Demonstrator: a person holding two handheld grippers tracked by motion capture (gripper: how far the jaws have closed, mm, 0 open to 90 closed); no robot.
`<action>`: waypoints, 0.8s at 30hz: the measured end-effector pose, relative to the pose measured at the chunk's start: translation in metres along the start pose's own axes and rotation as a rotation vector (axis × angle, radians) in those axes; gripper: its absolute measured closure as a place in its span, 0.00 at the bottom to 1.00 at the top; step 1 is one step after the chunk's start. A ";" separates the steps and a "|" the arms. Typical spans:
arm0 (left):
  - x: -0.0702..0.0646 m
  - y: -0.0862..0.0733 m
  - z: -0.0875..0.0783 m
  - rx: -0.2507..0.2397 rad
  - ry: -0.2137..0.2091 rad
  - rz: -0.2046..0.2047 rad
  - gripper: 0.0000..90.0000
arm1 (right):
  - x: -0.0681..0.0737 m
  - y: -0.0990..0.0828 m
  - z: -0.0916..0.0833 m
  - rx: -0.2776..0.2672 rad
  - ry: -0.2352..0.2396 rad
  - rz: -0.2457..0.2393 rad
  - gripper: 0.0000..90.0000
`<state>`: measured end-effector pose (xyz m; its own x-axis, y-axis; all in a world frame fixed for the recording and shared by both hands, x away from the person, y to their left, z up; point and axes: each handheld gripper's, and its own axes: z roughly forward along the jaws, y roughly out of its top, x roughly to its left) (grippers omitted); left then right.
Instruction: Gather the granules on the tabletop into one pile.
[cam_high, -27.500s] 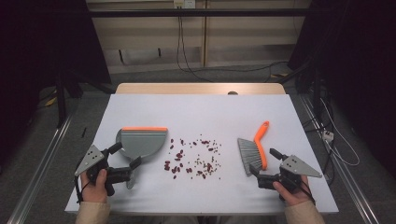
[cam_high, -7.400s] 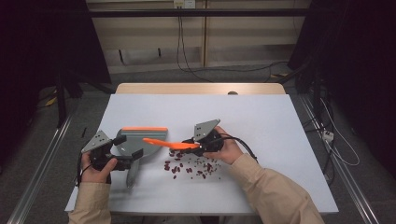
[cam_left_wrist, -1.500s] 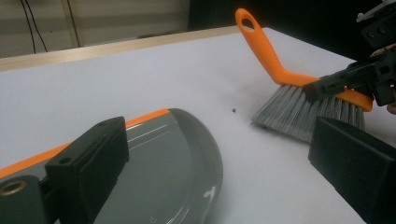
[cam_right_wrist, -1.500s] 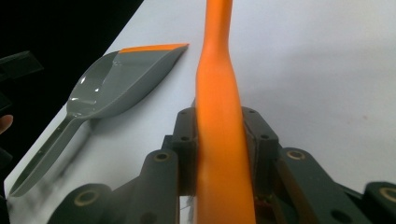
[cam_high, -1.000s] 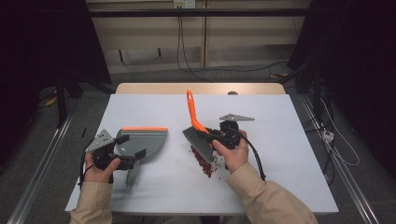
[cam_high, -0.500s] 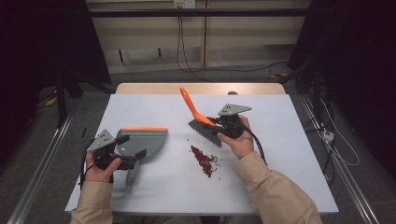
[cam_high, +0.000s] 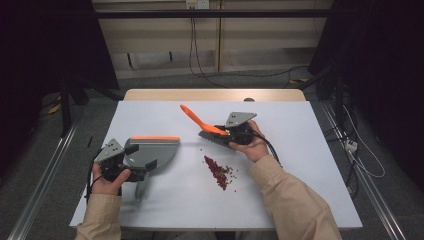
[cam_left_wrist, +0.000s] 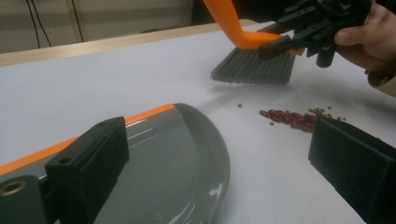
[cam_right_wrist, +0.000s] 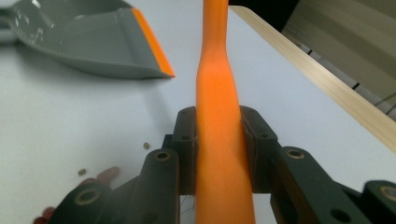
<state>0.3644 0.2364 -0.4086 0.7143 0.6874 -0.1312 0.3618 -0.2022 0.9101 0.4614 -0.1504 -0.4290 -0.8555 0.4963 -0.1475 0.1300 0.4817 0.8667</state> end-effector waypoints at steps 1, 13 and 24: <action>0.000 0.000 0.000 0.000 0.001 -0.001 0.06 | 0.000 -0.001 0.002 0.002 0.005 -0.031 0.79; 0.003 -0.001 -0.002 0.000 0.013 -0.011 0.06 | 0.020 0.002 0.011 0.036 0.151 -0.223 0.79; 0.007 0.000 -0.005 -0.025 0.011 -0.031 0.06 | 0.047 -0.004 -0.002 0.073 0.242 -0.278 0.77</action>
<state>0.3660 0.2447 -0.4076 0.6961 0.7010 -0.1551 0.3682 -0.1630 0.9153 0.4195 -0.1307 -0.4383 -0.9557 0.1585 -0.2480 -0.0960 0.6287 0.7717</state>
